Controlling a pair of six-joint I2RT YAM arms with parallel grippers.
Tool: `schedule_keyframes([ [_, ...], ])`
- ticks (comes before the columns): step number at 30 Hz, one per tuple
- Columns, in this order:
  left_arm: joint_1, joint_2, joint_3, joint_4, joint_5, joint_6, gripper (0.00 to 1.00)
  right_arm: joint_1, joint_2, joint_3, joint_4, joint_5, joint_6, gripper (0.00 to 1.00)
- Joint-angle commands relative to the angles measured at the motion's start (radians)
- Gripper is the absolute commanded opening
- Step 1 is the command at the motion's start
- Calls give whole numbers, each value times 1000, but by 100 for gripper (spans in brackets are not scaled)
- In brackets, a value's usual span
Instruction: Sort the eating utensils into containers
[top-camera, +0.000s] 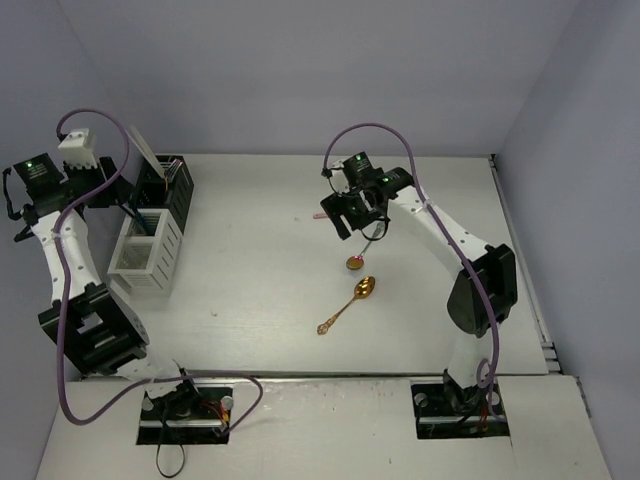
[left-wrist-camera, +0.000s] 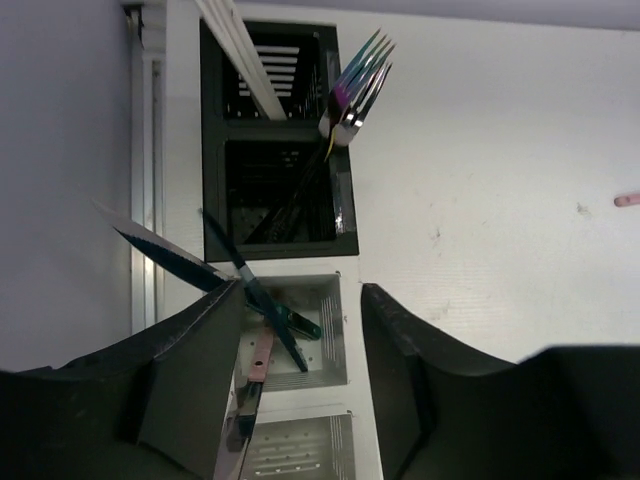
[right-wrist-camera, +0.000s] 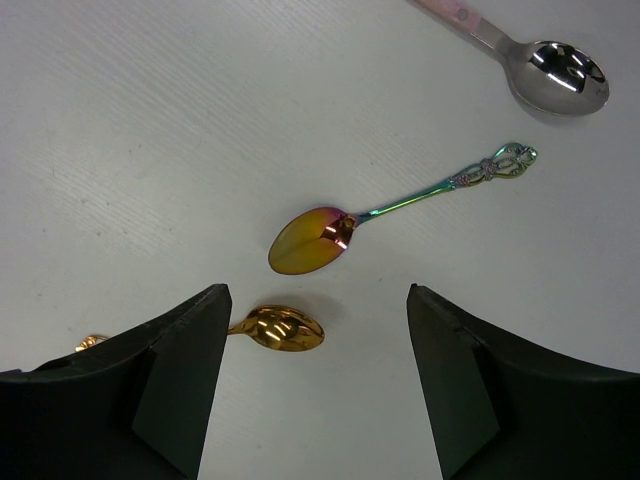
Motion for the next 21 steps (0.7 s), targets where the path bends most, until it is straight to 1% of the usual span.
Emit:
schedule_keyframes([
  [1, -51, -78, 149, -36, 37, 73, 49, -93, -16, 7, 27, -70, 70, 68],
  [3, -162, -96, 169, -102, -6, 131, 49, -201, -11, 11, 30, -121, 100, 68],
  [5, -278, -121, 153, -143, -71, 152, 49, -282, -6, 13, 31, -163, 137, 68],
  [6, -373, -145, 118, -151, -98, 151, 49, -315, -4, 11, 31, -189, 153, 68],
  [7, -433, -156, 94, -151, -128, 142, 49, -350, -1, 7, 31, -203, 161, 68],
  [9, -608, -175, 33, -151, -210, 129, 49, -430, -3, -4, 31, -241, 173, 68],
  [10, -677, -179, 12, -150, -243, 124, 49, -457, -5, -17, 31, -251, 176, 68],
  [12, -855, -165, -34, -147, -330, 76, 49, -520, -16, -44, 32, -263, 178, 68],
  [14, -978, -122, -56, -153, -399, 29, 50, -552, -27, -61, 36, -264, 174, 68],
  [15, -984, -119, -63, -154, -403, 9, 50, -554, -32, -62, 36, -263, 174, 68],
  [17, -1142, -48, -71, -176, -446, -46, 52, -589, -46, -77, 40, -261, 174, 68],
  [18, -1196, -12, -71, -185, -456, -60, 53, -593, -50, -81, 42, -262, 174, 68],
  [21, -1292, 108, -43, -240, -450, -97, 56, -595, -63, -86, 48, -260, 173, 68],
])
